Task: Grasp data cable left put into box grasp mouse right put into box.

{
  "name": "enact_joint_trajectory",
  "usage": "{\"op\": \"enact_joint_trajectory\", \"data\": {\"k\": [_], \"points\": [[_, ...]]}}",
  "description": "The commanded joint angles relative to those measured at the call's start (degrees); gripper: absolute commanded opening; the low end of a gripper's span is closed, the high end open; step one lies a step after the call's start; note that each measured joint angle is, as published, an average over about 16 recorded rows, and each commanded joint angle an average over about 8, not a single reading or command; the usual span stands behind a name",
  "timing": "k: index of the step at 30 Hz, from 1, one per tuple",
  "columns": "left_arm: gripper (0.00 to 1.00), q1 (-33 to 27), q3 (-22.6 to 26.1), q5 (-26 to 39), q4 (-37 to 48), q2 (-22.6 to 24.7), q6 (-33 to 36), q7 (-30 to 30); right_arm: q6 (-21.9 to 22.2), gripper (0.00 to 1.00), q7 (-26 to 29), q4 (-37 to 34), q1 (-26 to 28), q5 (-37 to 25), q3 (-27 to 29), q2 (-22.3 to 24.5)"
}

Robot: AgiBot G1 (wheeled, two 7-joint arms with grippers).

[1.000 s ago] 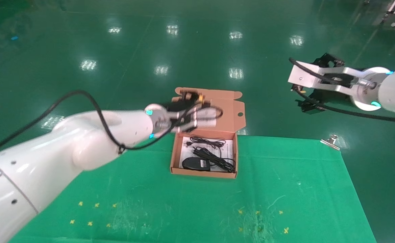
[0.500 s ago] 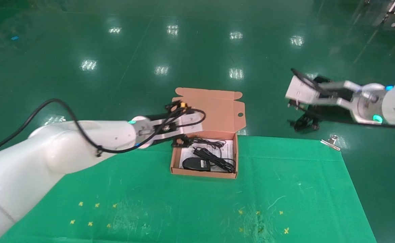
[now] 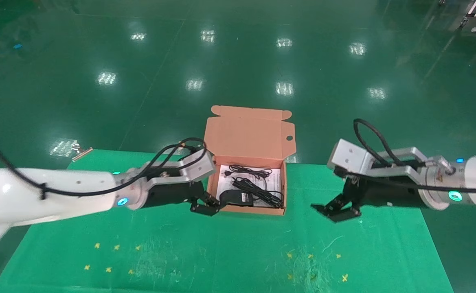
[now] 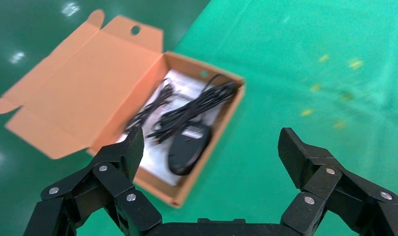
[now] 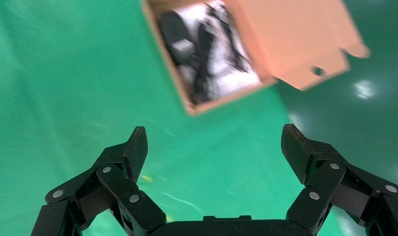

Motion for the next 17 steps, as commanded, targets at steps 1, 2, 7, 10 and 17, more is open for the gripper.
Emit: {"op": "enact_joint_trajectory", "data": {"k": [1, 2, 7, 10, 17], "points": [[1.00, 0.9, -1.6, -2.2, -0.8, -1.2, 1.9, 0.3, -1.1, 1.00, -1.3, 0.0, -1.3, 2.6, 1.7, 0.3], [1.00, 1.3, -2.4, -3.3, -1.2, -1.9, 2.8, 0.4, -1.6, 1.00, -1.9, -0.1, -2.0, 3.9, 2.5, 0.5], [1.00, 3.6, -6.4, -8.8, -3.3, -5.0, 7.5, 1.0, -4.4, 1.00, -5.2, -0.2, -5.4, 10.4, 6.7, 1.3], [1.00, 5.0, -8.9, -12.2, -4.6, -6.9, 10.5, 1.4, -6.2, 1.00, -7.3, -0.2, -7.5, 14.5, 9.3, 1.8], [1.00, 7.7, -13.7, -18.7, -7.0, -10.6, 16.1, 2.2, -9.4, 1.00, -11.2, -0.4, -11.6, 22.3, 14.3, 2.7]]}}
